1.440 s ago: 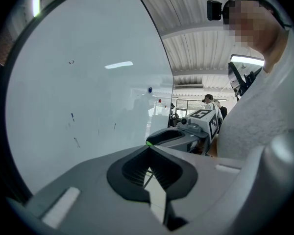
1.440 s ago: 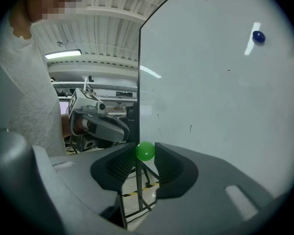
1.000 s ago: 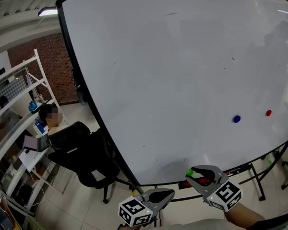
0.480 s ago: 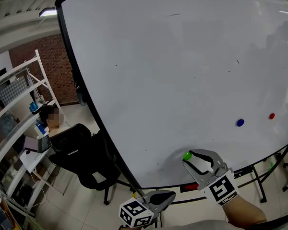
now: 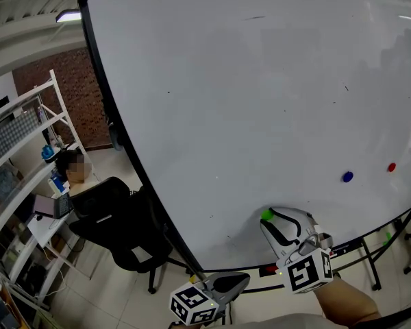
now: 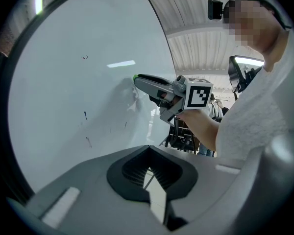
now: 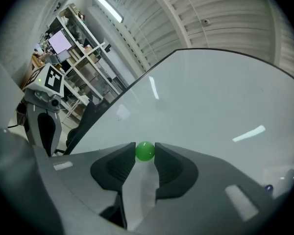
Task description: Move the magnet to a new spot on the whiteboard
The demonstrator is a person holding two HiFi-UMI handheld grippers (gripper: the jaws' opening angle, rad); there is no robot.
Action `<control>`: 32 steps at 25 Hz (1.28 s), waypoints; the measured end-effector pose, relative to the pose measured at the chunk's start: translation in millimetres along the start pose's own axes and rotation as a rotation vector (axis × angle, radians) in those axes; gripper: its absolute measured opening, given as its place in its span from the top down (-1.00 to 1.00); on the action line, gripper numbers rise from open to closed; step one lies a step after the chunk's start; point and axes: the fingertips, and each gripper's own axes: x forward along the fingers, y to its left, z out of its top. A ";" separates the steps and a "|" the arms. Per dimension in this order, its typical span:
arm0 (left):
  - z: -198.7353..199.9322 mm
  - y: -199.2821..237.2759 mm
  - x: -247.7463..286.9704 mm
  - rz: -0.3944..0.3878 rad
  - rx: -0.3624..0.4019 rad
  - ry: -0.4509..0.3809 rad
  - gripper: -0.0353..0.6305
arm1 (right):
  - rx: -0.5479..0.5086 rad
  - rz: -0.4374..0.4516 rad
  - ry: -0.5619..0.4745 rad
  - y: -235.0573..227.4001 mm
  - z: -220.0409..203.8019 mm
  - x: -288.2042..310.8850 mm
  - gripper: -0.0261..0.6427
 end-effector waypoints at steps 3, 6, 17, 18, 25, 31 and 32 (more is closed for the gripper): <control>0.2 3.2 -0.3 0.000 -0.001 -0.002 0.94 | -0.031 -0.020 0.012 -1.8 -2.7 5.1 0.55; -0.7 7.4 -0.5 -0.001 -0.003 -0.001 0.94 | -0.063 -0.043 0.022 -3.6 -4.3 9.4 0.55; -3.1 17.9 -7.0 0.002 -0.002 -0.010 0.94 | -0.213 -0.164 0.091 -3.2 -11.3 17.5 0.55; -3.4 18.3 -7.9 -0.001 -0.002 -0.012 0.94 | -0.225 -0.176 0.098 -2.9 -12.1 18.1 0.56; -9.8 20.5 -19.6 -0.026 -0.018 -0.022 0.94 | -0.220 -0.222 0.137 -0.7 -12.6 20.0 0.55; -32.5 32.6 -33.4 -0.053 -0.031 -0.055 0.94 | -0.182 -0.262 0.166 3.5 -12.1 21.7 0.25; -35.6 33.7 -36.7 -0.054 -0.037 -0.059 0.94 | -0.172 -0.271 0.170 2.5 -11.5 19.3 0.22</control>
